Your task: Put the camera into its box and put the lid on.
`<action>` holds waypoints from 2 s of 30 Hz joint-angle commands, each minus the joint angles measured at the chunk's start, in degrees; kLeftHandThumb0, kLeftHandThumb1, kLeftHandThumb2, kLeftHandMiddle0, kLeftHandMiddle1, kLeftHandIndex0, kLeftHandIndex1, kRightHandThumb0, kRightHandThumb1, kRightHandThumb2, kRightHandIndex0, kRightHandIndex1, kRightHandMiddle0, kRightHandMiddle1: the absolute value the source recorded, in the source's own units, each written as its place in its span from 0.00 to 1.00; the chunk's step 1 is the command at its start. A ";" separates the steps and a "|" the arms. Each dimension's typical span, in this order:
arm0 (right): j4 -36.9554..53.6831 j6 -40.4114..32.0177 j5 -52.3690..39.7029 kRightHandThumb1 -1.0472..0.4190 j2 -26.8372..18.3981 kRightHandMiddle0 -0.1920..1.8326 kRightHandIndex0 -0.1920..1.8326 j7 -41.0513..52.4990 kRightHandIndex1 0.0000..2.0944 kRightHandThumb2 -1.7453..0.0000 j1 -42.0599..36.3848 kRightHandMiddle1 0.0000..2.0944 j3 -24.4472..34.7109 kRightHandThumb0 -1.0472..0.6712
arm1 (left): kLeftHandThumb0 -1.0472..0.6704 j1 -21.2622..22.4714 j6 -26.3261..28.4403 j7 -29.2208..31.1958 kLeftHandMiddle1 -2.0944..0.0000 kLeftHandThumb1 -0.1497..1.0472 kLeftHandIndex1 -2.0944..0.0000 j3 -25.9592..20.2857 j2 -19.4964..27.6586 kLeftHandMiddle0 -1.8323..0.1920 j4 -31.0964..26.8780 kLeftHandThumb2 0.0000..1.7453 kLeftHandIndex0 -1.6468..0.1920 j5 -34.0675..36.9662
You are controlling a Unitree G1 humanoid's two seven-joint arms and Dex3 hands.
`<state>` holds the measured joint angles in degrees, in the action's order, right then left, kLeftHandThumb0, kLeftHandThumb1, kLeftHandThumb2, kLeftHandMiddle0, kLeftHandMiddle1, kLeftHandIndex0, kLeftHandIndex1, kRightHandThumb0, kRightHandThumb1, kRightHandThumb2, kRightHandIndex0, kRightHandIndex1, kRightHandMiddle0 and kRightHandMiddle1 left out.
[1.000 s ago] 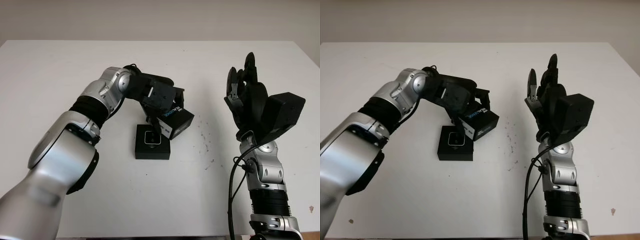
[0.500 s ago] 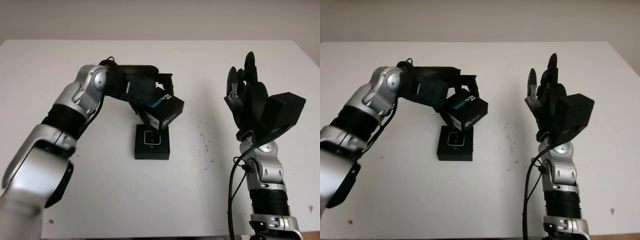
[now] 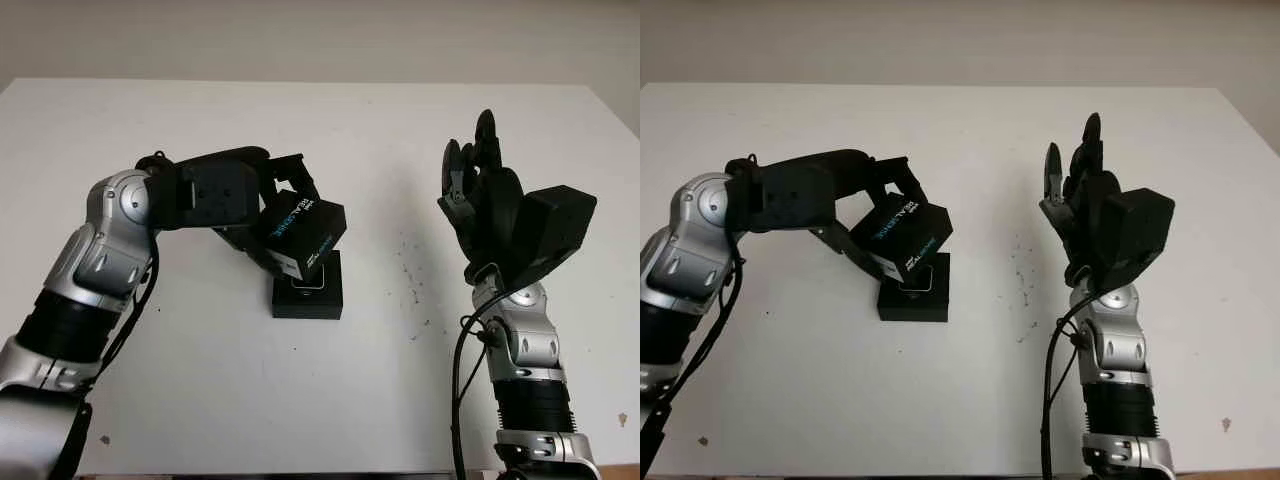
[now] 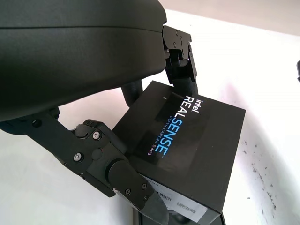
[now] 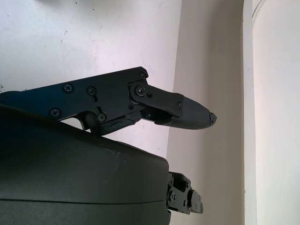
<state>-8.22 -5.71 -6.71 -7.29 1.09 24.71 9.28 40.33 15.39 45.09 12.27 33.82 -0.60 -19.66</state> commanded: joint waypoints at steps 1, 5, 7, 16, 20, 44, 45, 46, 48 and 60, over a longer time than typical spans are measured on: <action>0.18 0.62 0.27 0.00 -0.45 0.00 0.00 0.45 0.00 0.63 -0.40 0.00 -0.38 0.31 | 0.41 -0.98 4.00 0.36 0.16 1.00 0.24 -0.35 0.81 0.72 -3.36 0.10 0.75 -0.53; 0.52 -0.30 0.01 0.00 0.14 0.00 0.00 0.24 0.00 0.63 -0.44 0.00 -0.09 0.31 | 0.39 -2.07 13.25 -0.23 0.15 1.00 0.21 -0.08 0.18 0.69 -7.87 0.09 0.70 -1.97; 0.51 -0.27 0.11 0.00 0.48 0.00 0.00 -0.15 0.00 0.64 -0.47 0.00 -0.19 0.31 | 0.39 -2.14 16.75 -0.86 0.15 1.00 0.21 0.10 -0.29 0.70 -9.07 0.08 0.70 -2.41; 0.34 0.68 0.51 0.00 0.67 0.00 0.00 0.39 0.00 0.64 -1.12 0.00 -1.13 0.30 | 0.42 -3.28 23.23 -4.87 0.16 1.00 0.21 1.43 -0.95 0.74 -10.93 0.10 0.75 -3.89; 0.08 1.24 0.57 0.00 0.60 0.00 0.00 0.73 0.00 0.64 -1.24 0.00 -1.29 0.30 | 0.43 -4.11 25.60 -6.29 0.14 1.00 0.19 2.63 -1.09 0.73 -11.46 0.11 0.74 -5.00; -2.06 2.75 0.41 0.00 3.41 0.00 0.00 -0.93 0.00 0.63 -0.45 0.00 -1.90 0.31 | 0.42 -4.32 45.29 -5.05 0.11 1.00 0.19 8.70 -1.87 0.64 -17.49 0.07 0.71 -3.76; -2.15 2.81 0.30 0.00 3.55 0.00 0.00 -0.99 0.00 0.63 -0.42 0.00 -1.84 0.31 | 0.42 -4.06 45.90 -5.35 0.10 1.00 0.19 8.99 -1.97 0.64 -17.54 0.07 0.70 -3.62; -2.23 2.84 0.36 0.00 3.60 0.00 0.00 -1.17 0.00 0.64 -0.38 0.00 -1.80 0.31 | 0.42 -3.78 46.56 -5.56 0.10 1.00 0.18 9.20 -2.13 0.63 -17.61 0.07 0.69 -3.37; -2.38 3.21 0.23 0.00 3.76 0.00 0.00 -1.32 0.00 0.64 -0.34 0.00 -1.68 0.31 | 0.42 -3.18 47.97 -6.27 0.09 1.00 0.17 9.69 -2.80 0.64 -17.73 0.08 0.68 -3.00; -2.78 4.47 0.34 0.00 4.11 0.00 0.00 -1.49 0.00 0.65 -0.76 0.00 -1.71 0.30 | 0.41 -2.33 44.39 -9.47 0.03 1.00 0.07 13.62 -3.75 0.57 -17.74 0.08 0.60 -2.19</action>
<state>-10.59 -2.11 -6.45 -3.31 -0.25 23.67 7.41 37.44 60.45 35.81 24.79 30.76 -17.89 -22.20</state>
